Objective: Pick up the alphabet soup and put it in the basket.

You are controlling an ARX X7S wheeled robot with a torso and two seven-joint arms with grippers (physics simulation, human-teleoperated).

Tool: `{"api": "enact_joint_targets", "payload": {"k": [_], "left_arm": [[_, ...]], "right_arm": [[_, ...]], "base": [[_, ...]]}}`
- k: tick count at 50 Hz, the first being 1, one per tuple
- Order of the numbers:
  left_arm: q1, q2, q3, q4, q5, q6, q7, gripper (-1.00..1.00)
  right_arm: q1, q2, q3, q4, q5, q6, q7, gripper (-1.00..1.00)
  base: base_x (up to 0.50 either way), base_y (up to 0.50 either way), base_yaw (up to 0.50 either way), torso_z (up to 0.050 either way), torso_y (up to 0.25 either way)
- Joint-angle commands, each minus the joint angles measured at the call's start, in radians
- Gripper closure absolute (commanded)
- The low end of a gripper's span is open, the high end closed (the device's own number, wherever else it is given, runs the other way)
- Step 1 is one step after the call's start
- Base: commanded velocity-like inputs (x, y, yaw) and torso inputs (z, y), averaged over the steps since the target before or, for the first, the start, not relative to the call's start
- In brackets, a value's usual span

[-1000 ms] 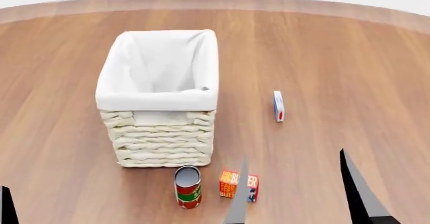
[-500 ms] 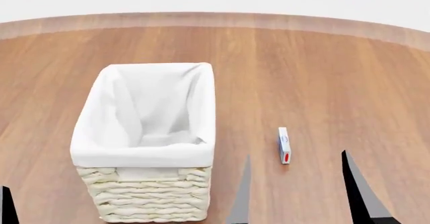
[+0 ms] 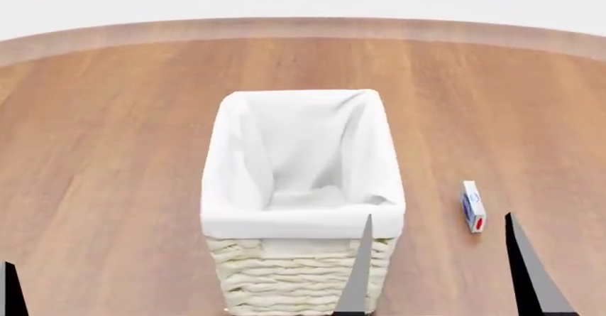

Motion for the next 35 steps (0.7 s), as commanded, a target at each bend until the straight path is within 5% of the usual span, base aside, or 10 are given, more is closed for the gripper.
{"api": "enact_joint_targets", "payload": {"k": [1, 13, 27, 35], "left_arm": [[-0.002, -0.009, 0.004, -0.001, -0.001, 0.001, -0.013, -1.00], [-0.003, -0.018, 0.007, -0.003, -0.004, 0.002, -0.025, -1.00], [-0.006, -0.027, 0.011, -0.004, -0.011, -0.002, -0.037, -1.00], [-0.011, -0.031, 0.014, -0.014, -0.010, -0.006, -0.045, -1.00]], "right_arm": [[0.021, 0.009, 0.001, -0.022, 0.010, 0.043, 0.014, -1.00], [-0.011, 0.018, 0.001, 0.015, 0.036, -0.029, 0.015, -1.00], [-0.001, 0.026, 0.002, 0.007, 0.067, 0.009, 0.027, -1.00], [0.074, 0.045, 0.020, -0.090, 0.093, 0.193, 0.057, -1.00]], "base": [[0.00, 0.47, 0.00, 0.000, 0.000], [0.00, 0.46, 0.00, 0.000, 0.000], [0.00, 0.00, 0.00, 0.000, 0.000], [0.00, 0.00, 0.00, 0.000, 0.000]]}}
